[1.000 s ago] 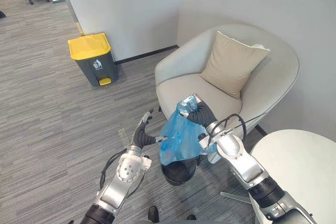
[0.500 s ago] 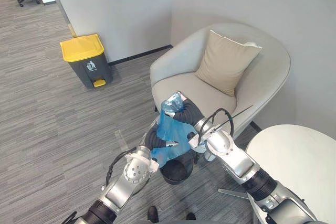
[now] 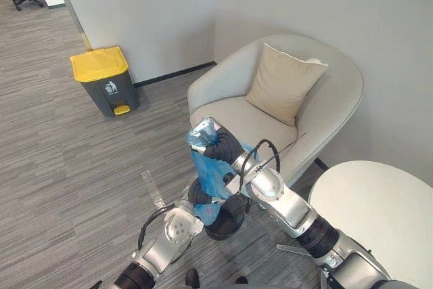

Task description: Gather rubbish on tea table into small bin, then transfer packed bag to large trash can.

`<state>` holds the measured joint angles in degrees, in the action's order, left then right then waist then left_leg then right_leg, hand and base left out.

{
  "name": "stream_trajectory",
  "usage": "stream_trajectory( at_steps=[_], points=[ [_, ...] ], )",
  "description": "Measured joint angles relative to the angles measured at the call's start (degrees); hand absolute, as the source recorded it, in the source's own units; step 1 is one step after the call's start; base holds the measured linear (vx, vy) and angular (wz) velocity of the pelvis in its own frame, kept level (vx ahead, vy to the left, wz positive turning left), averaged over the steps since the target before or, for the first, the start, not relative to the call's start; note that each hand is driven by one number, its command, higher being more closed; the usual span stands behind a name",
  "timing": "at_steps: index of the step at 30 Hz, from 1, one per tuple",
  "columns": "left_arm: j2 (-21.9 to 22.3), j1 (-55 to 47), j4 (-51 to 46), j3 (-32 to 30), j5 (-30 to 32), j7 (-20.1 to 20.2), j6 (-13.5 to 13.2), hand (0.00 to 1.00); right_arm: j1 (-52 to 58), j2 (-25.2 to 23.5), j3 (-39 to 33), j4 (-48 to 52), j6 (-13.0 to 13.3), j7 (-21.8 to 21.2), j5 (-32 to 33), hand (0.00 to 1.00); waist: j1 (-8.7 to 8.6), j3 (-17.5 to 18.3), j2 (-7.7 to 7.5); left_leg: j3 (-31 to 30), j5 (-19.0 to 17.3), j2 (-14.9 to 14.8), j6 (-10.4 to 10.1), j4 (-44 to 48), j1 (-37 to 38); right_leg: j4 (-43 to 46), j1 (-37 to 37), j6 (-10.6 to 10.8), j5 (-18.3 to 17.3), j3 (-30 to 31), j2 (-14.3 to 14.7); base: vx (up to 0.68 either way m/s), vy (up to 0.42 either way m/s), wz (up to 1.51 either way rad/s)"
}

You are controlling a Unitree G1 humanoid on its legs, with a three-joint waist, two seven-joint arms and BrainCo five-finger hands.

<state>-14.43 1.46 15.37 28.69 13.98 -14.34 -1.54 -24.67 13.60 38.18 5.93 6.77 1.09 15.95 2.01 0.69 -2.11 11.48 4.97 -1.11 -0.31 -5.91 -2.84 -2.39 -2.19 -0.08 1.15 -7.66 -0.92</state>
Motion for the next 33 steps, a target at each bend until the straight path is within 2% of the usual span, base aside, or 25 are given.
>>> stream_trajectory(
  at_steps=[2, 6, 7, 13, 25, 30, 31, 33],
  points=[
    [1.7, 0.0, 1.0, -0.1, 2.8, -0.5, 2.2, 0.00, 0.0, -0.8, 2.0, 0.0, 0.0, 0.0, -0.1, 1.00, -0.05, 0.0, 0.00, 0.0, 0.0, -0.1, -0.1, 0.0, 0.0, 0.0, 0.0, 0.0, 0.0, 0.0, 0.0, 0.00, 0.000, 0.00],
    [3.0, -0.1, 1.0, -0.4, 5.8, -2.3, 2.5, 0.00, 0.0, -2.6, 3.6, 0.0, 0.0, -0.1, 0.0, 1.00, -0.03, 0.0, 0.01, 0.0, 0.0, -0.1, -0.1, 0.0, 0.0, 0.0, 0.0, 0.0, 0.0, 0.1, 0.1, 0.00, 0.000, 0.00],
    [3.2, -0.1, 1.1, -0.7, 6.3, -2.8, 2.6, 1.00, 0.0, -2.7, 3.6, 0.0, 0.0, -0.1, 0.1, 1.00, -0.03, 0.0, 0.01, 0.0, 0.0, -0.1, -0.1, 0.0, 0.0, 0.1, 0.0, 0.0, 0.0, 0.1, 0.1, 0.00, 0.000, 0.00],
    [4.8, -0.1, 1.3, -3.1, 7.3, -6.7, 4.5, 1.00, 0.0, -4.4, 5.9, 0.0, 0.0, -0.4, 2.3, 1.00, -0.11, 0.0, 0.01, 0.0, 0.0, -0.1, -0.1, 0.0, 0.0, 0.1, 0.0, 0.0, 0.0, 0.2, 0.1, 0.00, 0.000, 0.00],
    [6.1, 0.0, 3.7, -6.0, 5.9, -8.4, 4.6, 1.00, 1.3, -5.0, 7.6, 0.0, 0.2, -1.4, 4.2, 1.00, -0.68, 0.0, 0.04, 0.3, -0.1, -0.1, -0.1, 0.0, 0.3, 0.1, 0.0, -0.1, 0.0, 0.4, 0.1, 0.00, 0.000, 0.00],
    [6.2, 0.0, 3.7, -7.0, 3.7, -9.0, 4.6, 1.00, 3.5, -5.1, 7.6, 0.0, 1.4, -1.8, 4.0, 1.00, -1.27, 0.0, 0.06, 0.3, -0.1, -0.1, -0.1, 0.0, 0.3, 0.1, 0.0, -0.1, 0.0, 0.4, 0.1, 0.00, 0.000, 0.00],
    [6.2, 0.0, 3.7, -7.1, 3.7, -9.0, 4.6, 1.00, 3.6, -5.0, 7.6, 0.0, 1.5, -1.8, 3.9, 0.00, -1.33, 0.0, 0.06, 0.3, -0.1, -0.1, -0.1, 0.0, 0.3, 0.1, 0.0, -0.1, 0.0, 0.4, 0.1, 0.00, 0.000, 0.00],
    [6.2, 0.0, 3.6, -7.5, 3.0, -9.0, 4.6, 1.00, 4.1, -5.0, 7.5, 0.0, 1.8, -1.7, 2.6, 0.00, -1.48, 0.1, 0.09, 0.3, -0.1, -0.1, -0.1, 0.0, 0.4, 0.1, 0.0, -0.1, 0.0, 0.4, 0.1, 0.00, 0.000, 0.00]
  ],
)
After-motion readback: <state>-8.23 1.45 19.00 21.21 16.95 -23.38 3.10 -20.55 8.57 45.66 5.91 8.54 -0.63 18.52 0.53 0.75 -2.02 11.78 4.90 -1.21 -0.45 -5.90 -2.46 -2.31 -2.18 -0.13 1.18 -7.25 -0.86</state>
